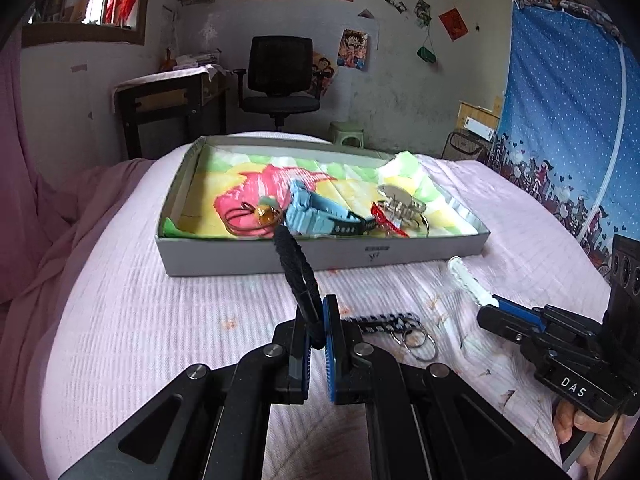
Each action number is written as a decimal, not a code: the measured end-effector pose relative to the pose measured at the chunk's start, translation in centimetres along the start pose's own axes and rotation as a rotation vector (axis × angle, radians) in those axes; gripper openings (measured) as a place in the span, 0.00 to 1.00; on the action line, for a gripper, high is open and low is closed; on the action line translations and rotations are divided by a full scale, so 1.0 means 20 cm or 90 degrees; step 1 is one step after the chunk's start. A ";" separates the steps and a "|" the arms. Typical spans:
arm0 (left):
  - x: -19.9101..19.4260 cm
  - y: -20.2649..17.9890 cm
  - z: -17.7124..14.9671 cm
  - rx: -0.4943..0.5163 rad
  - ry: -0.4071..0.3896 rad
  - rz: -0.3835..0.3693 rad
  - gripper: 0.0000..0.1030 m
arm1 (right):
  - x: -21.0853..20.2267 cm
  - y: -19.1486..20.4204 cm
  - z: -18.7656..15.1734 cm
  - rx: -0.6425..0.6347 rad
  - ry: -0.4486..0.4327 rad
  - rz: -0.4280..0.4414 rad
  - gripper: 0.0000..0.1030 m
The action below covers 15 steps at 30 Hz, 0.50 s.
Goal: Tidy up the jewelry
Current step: 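Carry the hair tie with the left tool into the box while the right tool carries the white clip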
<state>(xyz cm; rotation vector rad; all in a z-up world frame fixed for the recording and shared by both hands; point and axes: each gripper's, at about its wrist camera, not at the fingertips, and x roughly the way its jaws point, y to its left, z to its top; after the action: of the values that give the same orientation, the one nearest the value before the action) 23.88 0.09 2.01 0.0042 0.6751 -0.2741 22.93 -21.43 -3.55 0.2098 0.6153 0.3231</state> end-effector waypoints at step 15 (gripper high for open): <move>0.14 0.07 0.29 -0.023 -0.041 0.021 0.06 | 0.10 0.01 0.26 0.000 -0.060 -0.021 0.14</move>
<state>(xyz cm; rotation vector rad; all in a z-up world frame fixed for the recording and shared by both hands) 29.95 0.23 4.64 -0.0274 0.6151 -0.2295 27.54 -20.98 -0.44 0.2130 0.5246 0.2794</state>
